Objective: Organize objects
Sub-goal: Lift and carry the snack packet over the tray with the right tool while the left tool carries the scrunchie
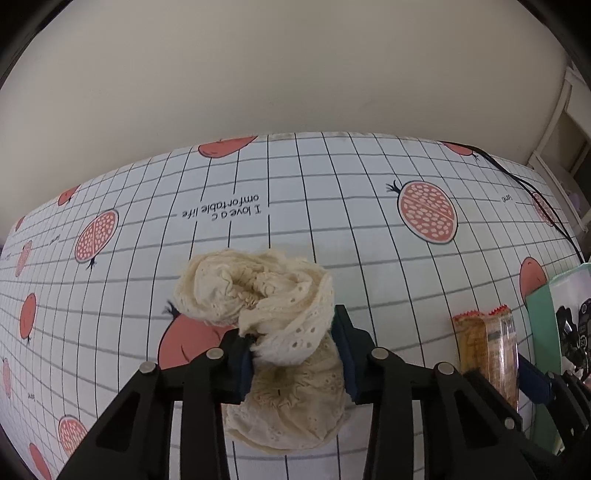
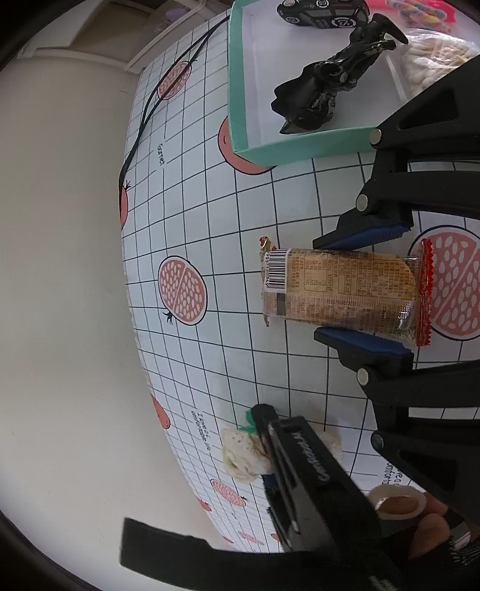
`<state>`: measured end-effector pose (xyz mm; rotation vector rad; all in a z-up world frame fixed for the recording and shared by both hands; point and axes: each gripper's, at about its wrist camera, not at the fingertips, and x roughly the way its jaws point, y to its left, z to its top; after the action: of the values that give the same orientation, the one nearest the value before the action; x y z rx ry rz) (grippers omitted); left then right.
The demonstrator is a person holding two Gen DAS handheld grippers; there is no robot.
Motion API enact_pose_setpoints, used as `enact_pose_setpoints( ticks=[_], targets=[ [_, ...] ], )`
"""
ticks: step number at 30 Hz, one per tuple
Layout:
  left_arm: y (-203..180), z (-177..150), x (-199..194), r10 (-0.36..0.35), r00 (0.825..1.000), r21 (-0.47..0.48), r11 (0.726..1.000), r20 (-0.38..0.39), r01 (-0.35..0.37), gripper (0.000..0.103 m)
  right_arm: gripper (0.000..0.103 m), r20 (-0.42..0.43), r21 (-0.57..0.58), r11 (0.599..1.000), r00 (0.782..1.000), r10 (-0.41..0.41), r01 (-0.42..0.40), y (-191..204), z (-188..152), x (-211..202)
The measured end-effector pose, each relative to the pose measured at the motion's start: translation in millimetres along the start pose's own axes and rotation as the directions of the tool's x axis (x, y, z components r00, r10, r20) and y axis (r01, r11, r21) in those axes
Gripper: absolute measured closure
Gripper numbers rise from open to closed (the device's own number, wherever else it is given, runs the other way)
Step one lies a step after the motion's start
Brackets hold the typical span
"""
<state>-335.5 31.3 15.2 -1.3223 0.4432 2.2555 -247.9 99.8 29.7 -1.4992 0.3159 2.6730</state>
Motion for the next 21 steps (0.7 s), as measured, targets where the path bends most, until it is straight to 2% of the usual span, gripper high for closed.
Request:
enact_pose_setpoints(
  ticks=[7, 21],
  targets=[
    [1, -22, -9, 0.002, 1.000, -0.034, 0.999, -0.025, -0.003, 0.067, 0.062, -0.017, -0.004, 1.000, 1.000, 0.008, -0.008, -2, -2, -2],
    [12, -68, -36, -0.037, 0.996, -0.184, 0.983, -0.084, 0.021, 0.068, 0.065, -0.079, -0.009, 1.000, 0.997, 0.017, -0.018, -3, -16, -11]
  ],
)
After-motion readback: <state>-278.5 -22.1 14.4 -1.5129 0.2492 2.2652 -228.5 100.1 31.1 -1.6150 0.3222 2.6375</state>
